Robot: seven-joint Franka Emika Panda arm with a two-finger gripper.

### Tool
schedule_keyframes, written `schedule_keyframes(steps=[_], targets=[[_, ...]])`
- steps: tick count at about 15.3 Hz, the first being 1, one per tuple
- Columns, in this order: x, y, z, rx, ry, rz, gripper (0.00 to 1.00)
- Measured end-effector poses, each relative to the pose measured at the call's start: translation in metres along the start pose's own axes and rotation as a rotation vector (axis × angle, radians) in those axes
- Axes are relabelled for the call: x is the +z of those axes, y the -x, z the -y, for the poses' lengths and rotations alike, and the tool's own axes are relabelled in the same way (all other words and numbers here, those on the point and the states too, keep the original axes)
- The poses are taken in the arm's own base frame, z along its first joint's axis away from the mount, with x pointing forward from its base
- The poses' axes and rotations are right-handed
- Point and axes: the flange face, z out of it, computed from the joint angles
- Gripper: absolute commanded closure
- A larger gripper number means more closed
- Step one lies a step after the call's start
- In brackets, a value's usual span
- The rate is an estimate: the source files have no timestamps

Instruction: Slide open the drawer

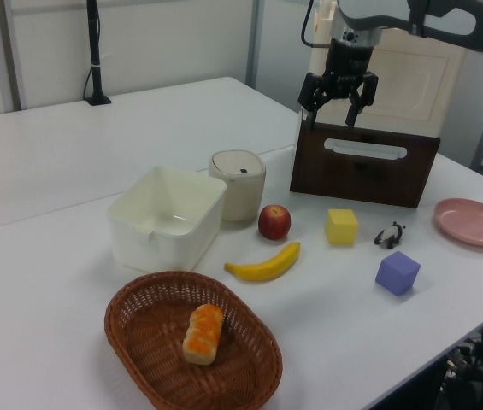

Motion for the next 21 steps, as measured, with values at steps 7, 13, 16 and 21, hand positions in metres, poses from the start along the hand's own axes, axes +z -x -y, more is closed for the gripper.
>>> schedule_keyframes(steps=[7,13,16,21], targets=[[0.003,0.001,0.001,0.007,-0.014,0.009,0.0],[0.005,-0.001,-0.009,-0.186,-0.014,0.013,0.0],[0.005,-0.004,-0.03,-0.393,-0.013,0.011,0.0],[0.009,-0.007,-0.045,-0.693,0.016,0.022,0.0]])
